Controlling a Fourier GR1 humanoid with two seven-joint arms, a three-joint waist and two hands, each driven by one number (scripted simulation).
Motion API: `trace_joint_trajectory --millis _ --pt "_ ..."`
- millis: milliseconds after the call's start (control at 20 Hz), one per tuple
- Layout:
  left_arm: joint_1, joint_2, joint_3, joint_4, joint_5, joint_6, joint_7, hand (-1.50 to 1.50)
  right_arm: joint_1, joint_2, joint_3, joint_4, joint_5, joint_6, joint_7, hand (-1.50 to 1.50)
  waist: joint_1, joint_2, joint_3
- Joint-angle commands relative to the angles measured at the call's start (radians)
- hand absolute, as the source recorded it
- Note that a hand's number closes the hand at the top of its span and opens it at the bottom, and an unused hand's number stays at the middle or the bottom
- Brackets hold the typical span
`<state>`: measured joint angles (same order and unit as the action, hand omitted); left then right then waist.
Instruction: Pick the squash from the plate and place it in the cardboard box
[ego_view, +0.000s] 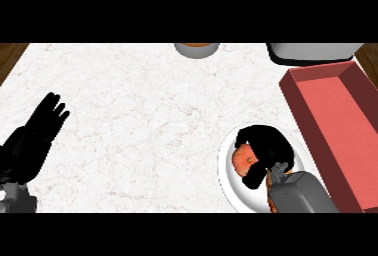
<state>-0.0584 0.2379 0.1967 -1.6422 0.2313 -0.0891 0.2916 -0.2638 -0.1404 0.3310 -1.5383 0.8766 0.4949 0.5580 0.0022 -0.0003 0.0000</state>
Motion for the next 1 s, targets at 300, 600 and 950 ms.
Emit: trace_joint_trajectory --millis 300,600,950 --pt "0.051 -0.030 -0.002 0.003 -0.031 -0.026 -0.054 0.00 -0.084 0.080 -0.062 0.138 0.092 -0.096 0.022 1.50 0.005 0.001 0.000" --pt "0.030 -0.008 -0.001 -0.049 0.008 -0.041 0.016 0.00 -0.314 0.138 -0.222 0.366 0.093 -0.202 0.280 1.50 0.025 0.004 0.000" --pt "0.011 0.012 0.031 -0.047 0.020 -0.037 0.063 0.00 -0.390 0.123 -0.176 0.363 0.213 -0.280 0.315 1.50 0.005 0.000 0.000"
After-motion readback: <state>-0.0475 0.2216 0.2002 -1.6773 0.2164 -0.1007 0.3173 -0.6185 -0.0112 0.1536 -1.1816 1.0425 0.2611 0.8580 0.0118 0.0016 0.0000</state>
